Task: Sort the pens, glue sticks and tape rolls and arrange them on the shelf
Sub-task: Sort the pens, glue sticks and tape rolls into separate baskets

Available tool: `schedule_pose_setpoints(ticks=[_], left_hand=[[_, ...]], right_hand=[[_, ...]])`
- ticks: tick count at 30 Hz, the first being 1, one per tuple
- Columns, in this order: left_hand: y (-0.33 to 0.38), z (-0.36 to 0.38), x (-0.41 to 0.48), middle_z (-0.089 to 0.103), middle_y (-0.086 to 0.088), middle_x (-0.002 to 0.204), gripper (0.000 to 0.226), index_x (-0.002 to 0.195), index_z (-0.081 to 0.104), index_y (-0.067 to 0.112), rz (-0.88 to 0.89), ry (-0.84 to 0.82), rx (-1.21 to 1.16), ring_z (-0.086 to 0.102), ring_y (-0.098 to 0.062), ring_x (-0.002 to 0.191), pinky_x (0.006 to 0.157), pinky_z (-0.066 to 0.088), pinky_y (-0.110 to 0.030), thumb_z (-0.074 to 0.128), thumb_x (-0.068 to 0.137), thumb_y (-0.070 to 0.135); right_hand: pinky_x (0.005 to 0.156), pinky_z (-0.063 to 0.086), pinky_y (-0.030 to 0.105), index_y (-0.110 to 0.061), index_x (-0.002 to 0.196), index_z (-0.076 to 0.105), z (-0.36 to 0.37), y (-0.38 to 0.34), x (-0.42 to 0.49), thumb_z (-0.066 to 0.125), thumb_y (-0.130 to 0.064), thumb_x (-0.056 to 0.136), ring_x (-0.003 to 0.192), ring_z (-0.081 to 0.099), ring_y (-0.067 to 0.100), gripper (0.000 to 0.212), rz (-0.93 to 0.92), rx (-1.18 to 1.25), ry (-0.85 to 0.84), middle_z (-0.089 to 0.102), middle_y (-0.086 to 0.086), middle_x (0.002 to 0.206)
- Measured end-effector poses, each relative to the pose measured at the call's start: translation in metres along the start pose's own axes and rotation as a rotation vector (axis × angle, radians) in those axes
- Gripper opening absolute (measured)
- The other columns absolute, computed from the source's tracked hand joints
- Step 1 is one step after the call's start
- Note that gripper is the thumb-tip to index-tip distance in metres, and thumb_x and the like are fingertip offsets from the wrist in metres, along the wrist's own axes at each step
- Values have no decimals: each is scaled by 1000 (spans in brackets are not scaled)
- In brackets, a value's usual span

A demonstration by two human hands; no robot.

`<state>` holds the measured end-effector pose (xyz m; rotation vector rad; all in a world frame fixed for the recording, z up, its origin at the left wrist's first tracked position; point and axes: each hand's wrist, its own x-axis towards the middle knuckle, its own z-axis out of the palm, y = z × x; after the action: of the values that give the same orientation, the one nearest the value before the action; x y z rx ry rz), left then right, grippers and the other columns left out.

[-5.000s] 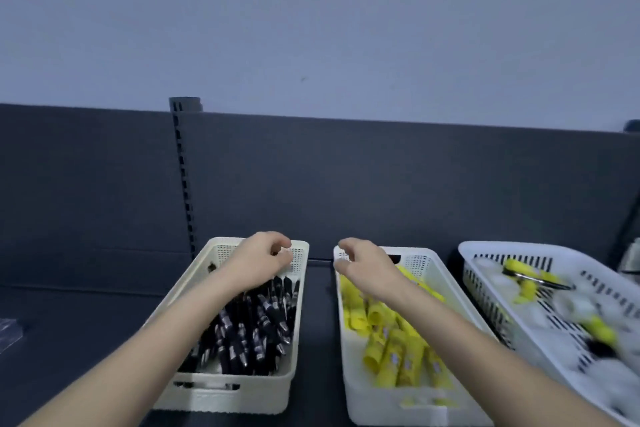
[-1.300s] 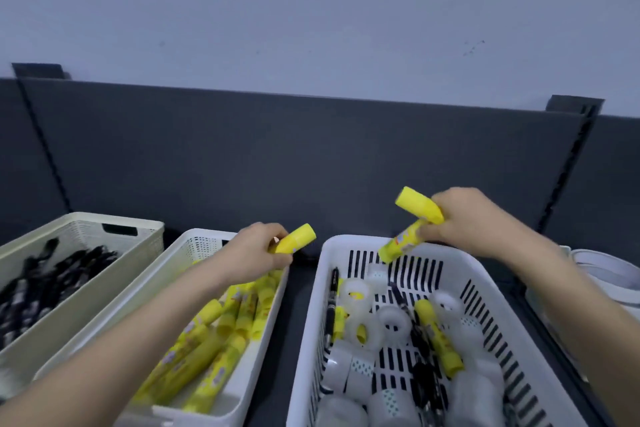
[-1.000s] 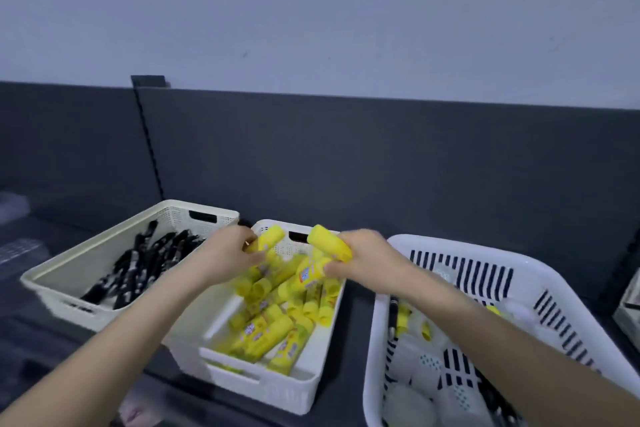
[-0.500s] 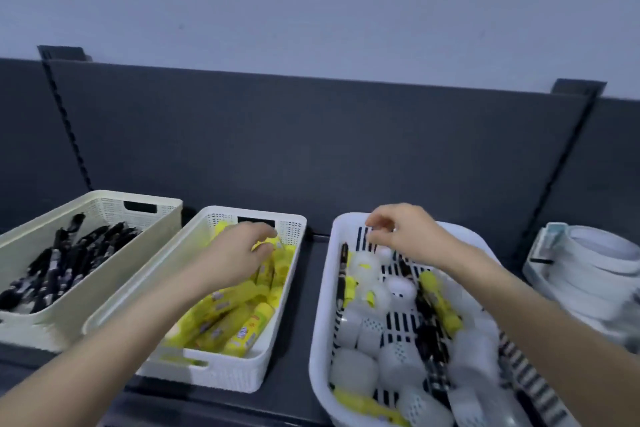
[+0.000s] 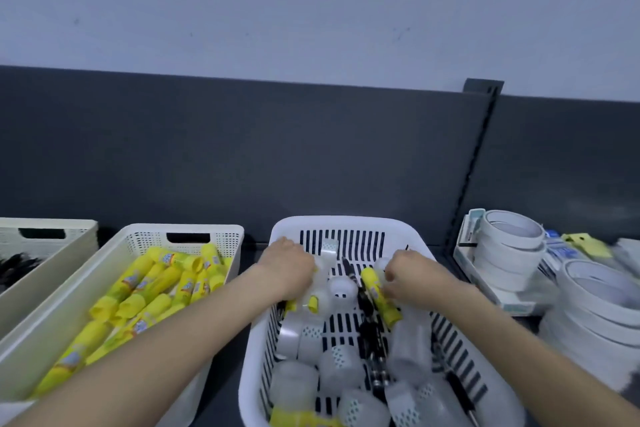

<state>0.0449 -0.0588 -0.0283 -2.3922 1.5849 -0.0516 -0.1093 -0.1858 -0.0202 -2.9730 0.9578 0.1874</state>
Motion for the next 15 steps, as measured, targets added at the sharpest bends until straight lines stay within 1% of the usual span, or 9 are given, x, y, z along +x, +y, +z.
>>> schedule_pose_setpoints(ticks=[3,5,6,7,8,9,11,12,15], left_hand=[[9,-3,7,54,-11,125,36,126,46,8,23,-45,-370,49,-29,117,88,42,-36,38,91,6],[3,-5,9,47,-9,136,50,140,33,12,-12,-85,-596,46,-28,125,95,43,-36,40,91,3],[-3,-5,9,50,-10,133,50,138,35,13,-33,-80,-614,49,-29,121,92,45,-37,41,90,2],[-8,-3,10,55,-10,122,41,128,45,12,-41,-43,-568,53,-30,111,82,48,-37,43,88,2],[-12,-1,11,57,-9,104,23,107,53,10,-62,-16,-475,55,-30,97,69,47,-35,47,86,4],[-14,-2,7,54,-6,88,3,83,52,10,-66,-3,-377,52,-28,84,61,41,-31,51,86,11],[-9,-2,5,51,-7,74,38,59,37,14,-45,-21,-215,49,-27,80,65,34,-29,54,87,32],[-5,-1,7,52,-6,72,45,57,34,15,-53,-39,-174,51,-28,83,72,32,-30,51,89,42],[7,-2,13,44,1,65,50,60,38,16,-79,-83,-154,47,-24,80,83,30,-31,44,89,56]], right_hand=[[87,38,33,-7,106,57,12,-15,8,45,-28,91,112,42,27,28,6,-172,29,45,9,117],[88,36,32,-9,108,56,20,-19,11,43,-22,90,116,37,26,26,36,-193,40,43,9,122],[87,35,31,-9,108,56,23,-19,12,44,-24,89,117,36,26,26,49,-179,26,42,9,123],[88,35,32,-9,108,56,25,-17,13,46,-29,89,118,36,26,29,58,-156,8,41,8,124],[90,36,33,-9,110,55,26,-15,13,48,-33,88,119,35,26,33,67,-132,-12,40,8,124],[91,36,34,-10,111,54,25,-13,13,49,-35,88,119,35,26,35,80,-100,-16,41,8,125],[88,36,33,-14,100,53,21,-11,13,48,-34,88,115,38,26,24,98,-8,22,43,9,120],[85,36,32,-15,88,50,18,-11,13,47,-34,88,112,39,27,19,104,48,52,45,9,114],[74,36,31,-16,61,34,10,-10,10,47,-30,87,99,42,25,32,108,206,163,40,7,92]])
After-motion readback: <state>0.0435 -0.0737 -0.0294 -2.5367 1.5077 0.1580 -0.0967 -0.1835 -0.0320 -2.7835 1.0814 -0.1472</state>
